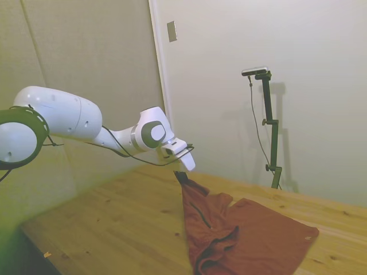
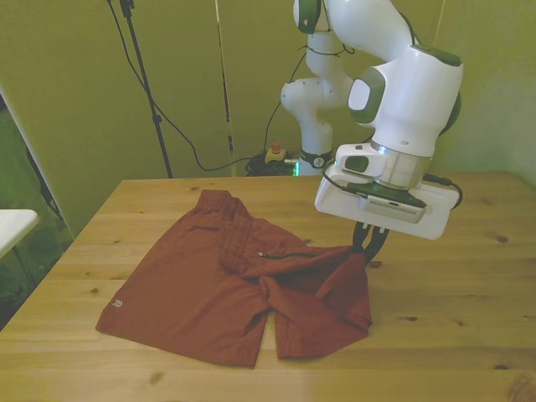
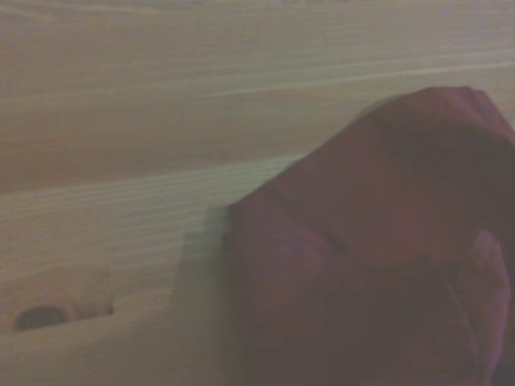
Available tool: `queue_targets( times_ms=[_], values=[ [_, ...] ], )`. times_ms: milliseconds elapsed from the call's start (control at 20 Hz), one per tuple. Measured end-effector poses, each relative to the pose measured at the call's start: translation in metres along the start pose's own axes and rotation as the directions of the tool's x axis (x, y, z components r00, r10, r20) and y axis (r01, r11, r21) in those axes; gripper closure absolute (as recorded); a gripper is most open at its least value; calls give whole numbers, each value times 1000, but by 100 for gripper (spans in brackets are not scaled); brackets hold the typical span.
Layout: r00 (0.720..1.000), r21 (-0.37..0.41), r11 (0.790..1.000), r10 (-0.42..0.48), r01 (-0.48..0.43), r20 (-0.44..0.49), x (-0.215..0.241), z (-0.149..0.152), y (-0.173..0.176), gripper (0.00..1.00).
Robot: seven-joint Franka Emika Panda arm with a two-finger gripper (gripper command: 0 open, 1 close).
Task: Unfold the shorts
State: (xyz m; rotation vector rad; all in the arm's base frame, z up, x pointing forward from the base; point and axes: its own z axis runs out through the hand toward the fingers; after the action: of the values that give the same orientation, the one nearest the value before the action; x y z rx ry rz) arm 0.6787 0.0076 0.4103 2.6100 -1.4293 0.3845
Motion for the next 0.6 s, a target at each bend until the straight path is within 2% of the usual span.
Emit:
queue_targets(
  times_ms=[300,450,600],
  values=[
    [989,-30,990,-136,138,57,-19,-3,-10,0],
    [974,6,980,-199,200,106,-23,-14,-9,0],
    [957,64,970,-241,234,163,-8,-38,8,0]
  ],
)
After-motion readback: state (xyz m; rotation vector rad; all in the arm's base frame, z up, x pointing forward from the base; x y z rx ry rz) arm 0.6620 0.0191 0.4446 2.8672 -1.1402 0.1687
